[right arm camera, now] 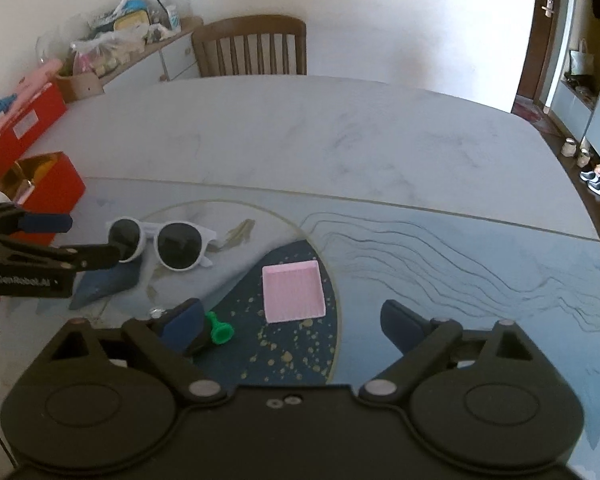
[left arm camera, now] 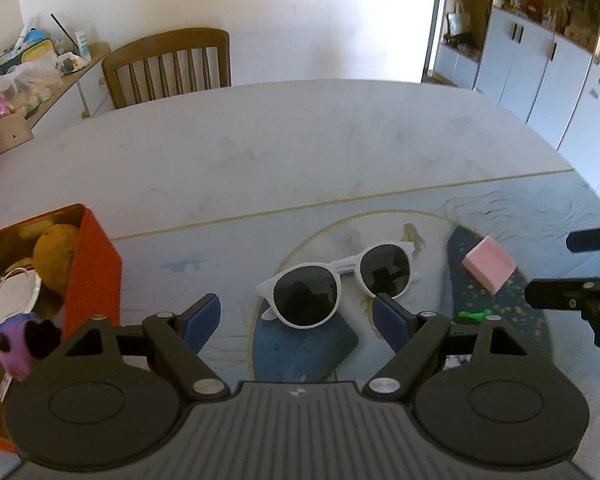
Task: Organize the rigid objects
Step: 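Move both open tools back over the blue placemat, then grasp the white sunglasses with the left tool while the right tool grasps the pink tray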
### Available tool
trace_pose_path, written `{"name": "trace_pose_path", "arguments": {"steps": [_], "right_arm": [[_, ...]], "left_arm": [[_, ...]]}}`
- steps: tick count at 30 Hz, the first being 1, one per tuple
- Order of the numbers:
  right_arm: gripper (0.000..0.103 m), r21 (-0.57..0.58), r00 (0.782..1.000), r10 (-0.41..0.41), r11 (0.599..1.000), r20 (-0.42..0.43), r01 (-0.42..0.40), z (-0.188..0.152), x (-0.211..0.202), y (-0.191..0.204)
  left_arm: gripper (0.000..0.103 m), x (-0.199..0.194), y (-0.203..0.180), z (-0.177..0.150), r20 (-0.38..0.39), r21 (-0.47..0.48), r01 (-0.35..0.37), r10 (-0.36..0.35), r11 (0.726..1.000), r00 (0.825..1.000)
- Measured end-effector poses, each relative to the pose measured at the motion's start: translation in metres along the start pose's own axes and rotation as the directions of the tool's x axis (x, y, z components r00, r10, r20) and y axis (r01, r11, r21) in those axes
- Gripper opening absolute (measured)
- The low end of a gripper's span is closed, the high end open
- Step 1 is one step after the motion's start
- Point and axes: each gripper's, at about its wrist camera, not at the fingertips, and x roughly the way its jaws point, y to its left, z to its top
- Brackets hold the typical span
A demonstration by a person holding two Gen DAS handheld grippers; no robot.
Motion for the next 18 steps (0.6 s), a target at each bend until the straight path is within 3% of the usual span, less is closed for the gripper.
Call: {"name": "trace_pose_path", "arguments": {"steps": [18], "right_arm": [[0.072,-0.037,0.998,-0.02,0.999,-0.058,0.018,0.01,0.044,-0.002]], "left_arm": [[0.083,0.044,-0.005,0.006,-0.04,-0.017,-0.061,0.06,0.998,0.997]]}}
